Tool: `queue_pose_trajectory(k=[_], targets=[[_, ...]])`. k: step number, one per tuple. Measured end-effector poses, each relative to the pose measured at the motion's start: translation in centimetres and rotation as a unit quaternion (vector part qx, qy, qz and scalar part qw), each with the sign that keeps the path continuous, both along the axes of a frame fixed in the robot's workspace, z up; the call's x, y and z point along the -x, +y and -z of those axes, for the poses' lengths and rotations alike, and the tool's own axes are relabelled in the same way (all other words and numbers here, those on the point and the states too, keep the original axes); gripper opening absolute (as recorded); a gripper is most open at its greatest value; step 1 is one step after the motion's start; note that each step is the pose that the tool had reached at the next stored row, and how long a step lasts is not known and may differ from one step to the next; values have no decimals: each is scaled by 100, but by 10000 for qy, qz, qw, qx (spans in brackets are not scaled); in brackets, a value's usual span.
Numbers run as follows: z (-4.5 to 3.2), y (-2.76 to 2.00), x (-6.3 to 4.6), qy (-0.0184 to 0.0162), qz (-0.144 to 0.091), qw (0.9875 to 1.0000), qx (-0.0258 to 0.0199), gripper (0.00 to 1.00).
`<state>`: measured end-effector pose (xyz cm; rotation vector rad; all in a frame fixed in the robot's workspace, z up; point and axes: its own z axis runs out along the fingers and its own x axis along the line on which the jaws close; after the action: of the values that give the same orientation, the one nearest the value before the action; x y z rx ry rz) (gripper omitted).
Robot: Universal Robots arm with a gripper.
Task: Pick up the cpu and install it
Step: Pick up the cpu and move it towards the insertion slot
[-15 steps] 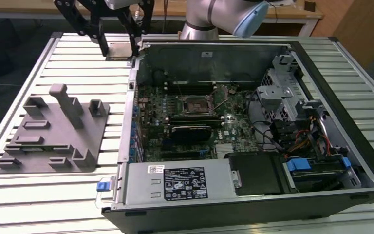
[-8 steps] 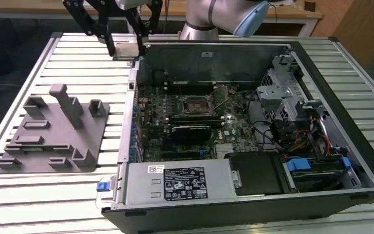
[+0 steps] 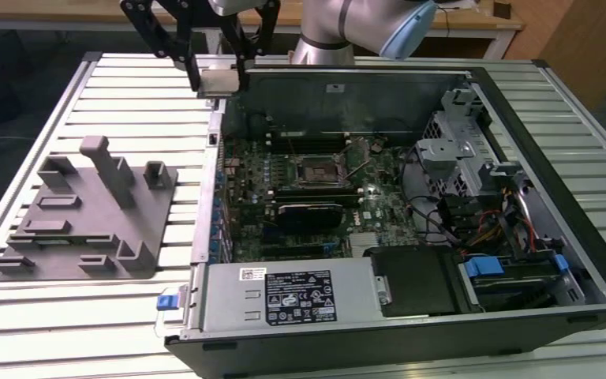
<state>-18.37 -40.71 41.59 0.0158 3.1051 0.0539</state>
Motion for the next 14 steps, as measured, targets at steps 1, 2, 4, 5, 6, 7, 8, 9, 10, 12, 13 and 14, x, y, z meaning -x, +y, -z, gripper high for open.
queue_pose_trajectory(k=[1, 2, 4, 5, 6, 7, 8, 9, 10, 12, 13, 14], targets=[[0, 0, -17, 0, 0, 10000, 0, 55], [0, 0, -34, 0, 0, 10000, 0, 55], [0, 0, -73, 0, 0, 10000, 0, 55], [0, 1, -97, 0, 0, 10000, 0, 55], [0, 1, -119, 0, -1, 10000, 0, 55], [0, 1, -144, 0, 0, 10000, 0, 55], [0, 2, -170, 0, 0, 10000, 0, 55], [0, 3, -198, 0, 0, 10000, 0, 55], [0, 4, -227, 0, 0, 10000, 0, 55], [0, 6, -289, 0, -1, 10000, 0, 55], [0, 7, -318, 0, 0, 10000, 0, 55], [0, 9, -348, 0, 0, 10000, 0, 55]])
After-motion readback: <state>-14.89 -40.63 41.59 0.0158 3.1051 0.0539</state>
